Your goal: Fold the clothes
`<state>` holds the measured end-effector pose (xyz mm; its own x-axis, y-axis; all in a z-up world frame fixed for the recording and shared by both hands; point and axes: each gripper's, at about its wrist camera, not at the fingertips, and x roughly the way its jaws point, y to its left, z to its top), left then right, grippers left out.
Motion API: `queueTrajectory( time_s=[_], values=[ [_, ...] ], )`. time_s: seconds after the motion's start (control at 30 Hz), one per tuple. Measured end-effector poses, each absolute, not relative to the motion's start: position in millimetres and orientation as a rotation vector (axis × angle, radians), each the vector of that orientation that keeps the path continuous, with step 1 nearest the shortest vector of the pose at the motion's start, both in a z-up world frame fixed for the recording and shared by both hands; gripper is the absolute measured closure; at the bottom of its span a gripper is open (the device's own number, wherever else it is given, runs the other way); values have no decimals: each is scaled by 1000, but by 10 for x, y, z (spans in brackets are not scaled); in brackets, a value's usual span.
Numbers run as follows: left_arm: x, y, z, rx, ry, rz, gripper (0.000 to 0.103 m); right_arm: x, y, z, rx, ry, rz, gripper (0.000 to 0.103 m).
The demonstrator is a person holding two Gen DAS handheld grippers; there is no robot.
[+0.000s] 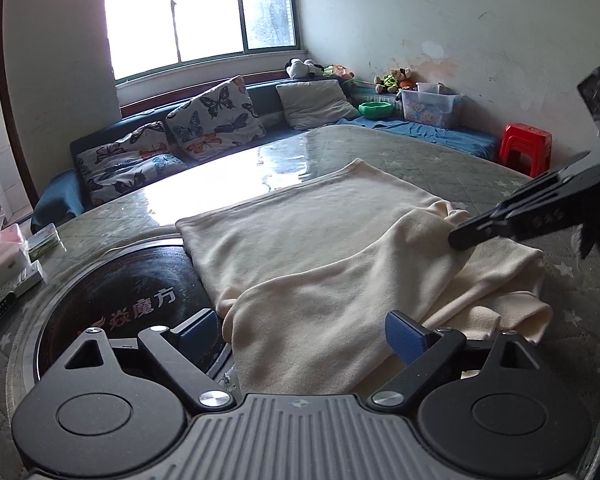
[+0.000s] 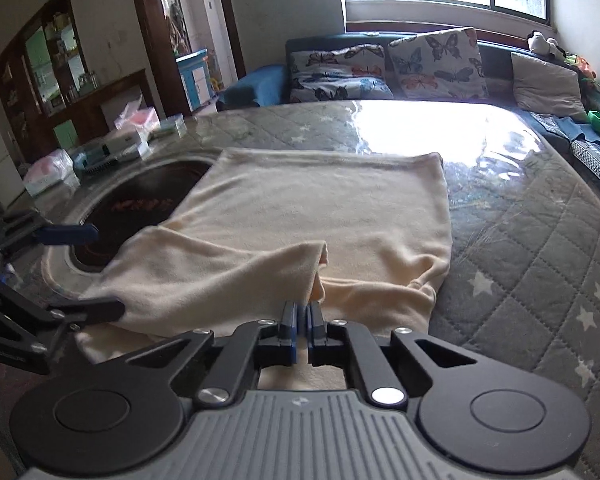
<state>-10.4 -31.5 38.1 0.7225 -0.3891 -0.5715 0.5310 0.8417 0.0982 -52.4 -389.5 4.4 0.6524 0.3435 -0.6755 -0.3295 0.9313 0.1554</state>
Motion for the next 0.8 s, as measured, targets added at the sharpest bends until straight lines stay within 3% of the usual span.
queueTrajectory(
  time_s=[0.13,0.4,0.8],
  values=[
    [-75,-289,396,260,566,-524,10,-697,-3914,274,10,713,387,100],
    [-62,-311,416,262,570,-575,8,-725,-3960,118,-42,800,302,98],
    [178,-454,320,205,619,-687,8,-462,-3779,134,-58,716,435,96]
  ],
)
